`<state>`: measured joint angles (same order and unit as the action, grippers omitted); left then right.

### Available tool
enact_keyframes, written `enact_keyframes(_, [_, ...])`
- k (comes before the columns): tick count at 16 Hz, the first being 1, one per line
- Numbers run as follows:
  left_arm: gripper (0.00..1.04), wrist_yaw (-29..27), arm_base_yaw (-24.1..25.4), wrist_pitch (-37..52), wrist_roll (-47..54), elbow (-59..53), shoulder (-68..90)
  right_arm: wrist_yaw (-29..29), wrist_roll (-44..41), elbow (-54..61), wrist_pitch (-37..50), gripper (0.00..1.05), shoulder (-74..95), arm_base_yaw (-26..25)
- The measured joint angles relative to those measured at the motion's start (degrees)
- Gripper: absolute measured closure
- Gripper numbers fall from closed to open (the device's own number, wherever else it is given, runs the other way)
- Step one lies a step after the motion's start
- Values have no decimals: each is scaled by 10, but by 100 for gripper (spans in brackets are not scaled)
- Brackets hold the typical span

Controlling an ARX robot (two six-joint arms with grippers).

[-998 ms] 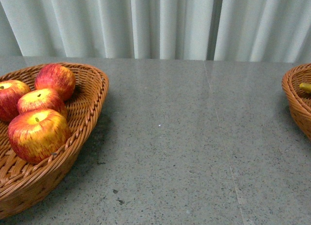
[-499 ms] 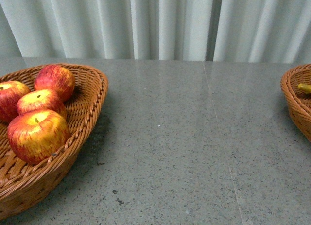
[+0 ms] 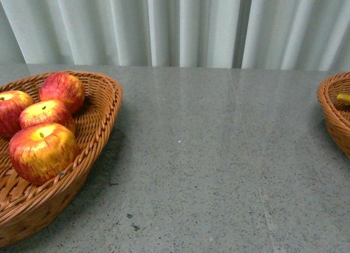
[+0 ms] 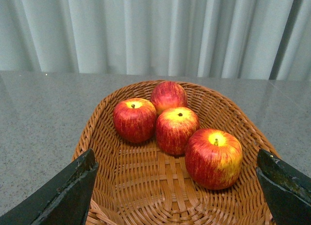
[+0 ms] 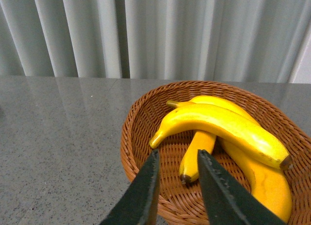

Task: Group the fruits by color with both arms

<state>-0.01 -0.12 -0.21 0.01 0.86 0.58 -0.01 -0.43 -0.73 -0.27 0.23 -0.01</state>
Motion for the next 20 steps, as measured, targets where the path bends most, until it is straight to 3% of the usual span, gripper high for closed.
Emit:
enact_keyframes(6, [7, 0, 0, 0, 0, 0, 0, 0, 0, 0, 0, 10, 0, 0])
enact_keyframes(7, [7, 0, 0, 0, 0, 0, 0, 0, 0, 0, 0, 5, 0, 0])
enact_keyframes(20, [7, 0, 0, 0, 0, 0, 0, 0, 0, 0, 0, 7, 0, 0])
